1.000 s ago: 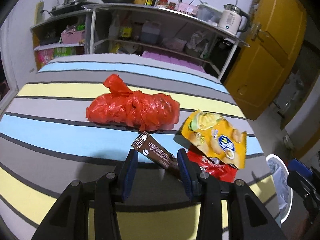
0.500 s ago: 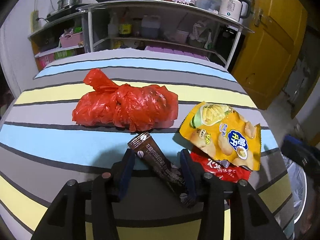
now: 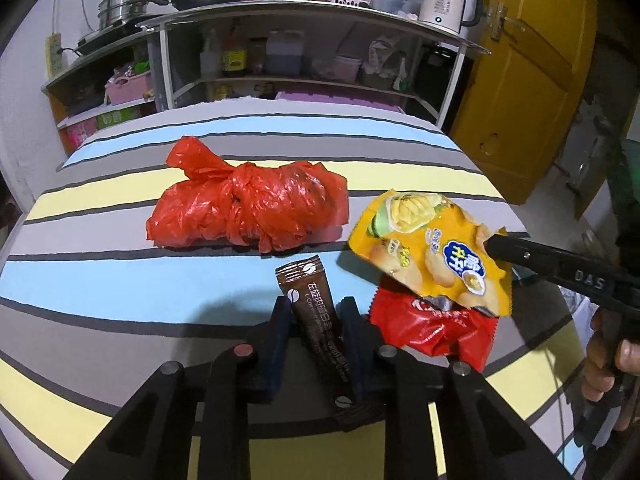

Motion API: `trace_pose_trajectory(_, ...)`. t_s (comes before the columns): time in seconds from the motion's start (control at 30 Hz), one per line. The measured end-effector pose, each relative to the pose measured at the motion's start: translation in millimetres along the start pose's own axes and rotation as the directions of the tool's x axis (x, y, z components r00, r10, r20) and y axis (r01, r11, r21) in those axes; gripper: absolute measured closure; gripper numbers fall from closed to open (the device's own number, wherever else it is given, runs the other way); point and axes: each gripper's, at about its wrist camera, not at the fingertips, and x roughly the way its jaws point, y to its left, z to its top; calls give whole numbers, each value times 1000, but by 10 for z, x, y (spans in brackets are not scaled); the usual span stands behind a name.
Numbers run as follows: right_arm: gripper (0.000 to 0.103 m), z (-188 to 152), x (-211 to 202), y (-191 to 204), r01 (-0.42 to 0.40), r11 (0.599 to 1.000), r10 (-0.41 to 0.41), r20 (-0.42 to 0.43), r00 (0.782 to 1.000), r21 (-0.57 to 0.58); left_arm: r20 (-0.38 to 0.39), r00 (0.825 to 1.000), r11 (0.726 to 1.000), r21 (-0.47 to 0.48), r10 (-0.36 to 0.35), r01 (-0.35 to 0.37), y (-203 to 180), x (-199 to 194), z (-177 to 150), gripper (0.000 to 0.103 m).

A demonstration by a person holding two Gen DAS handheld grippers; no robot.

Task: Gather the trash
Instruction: 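Grasp the brown coffee stick with the left tool while the right tool grasps the yellow chip bag, then carry the coffee stick and yellow chip bag over the bin and open both tools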

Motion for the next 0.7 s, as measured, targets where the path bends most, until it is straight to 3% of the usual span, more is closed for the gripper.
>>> trace_pose_trajectory(0.7,96,-360,-939,57,12,999,-18,184,983,32,95,989,993,29,-113,111,-195,-662,-227,81)
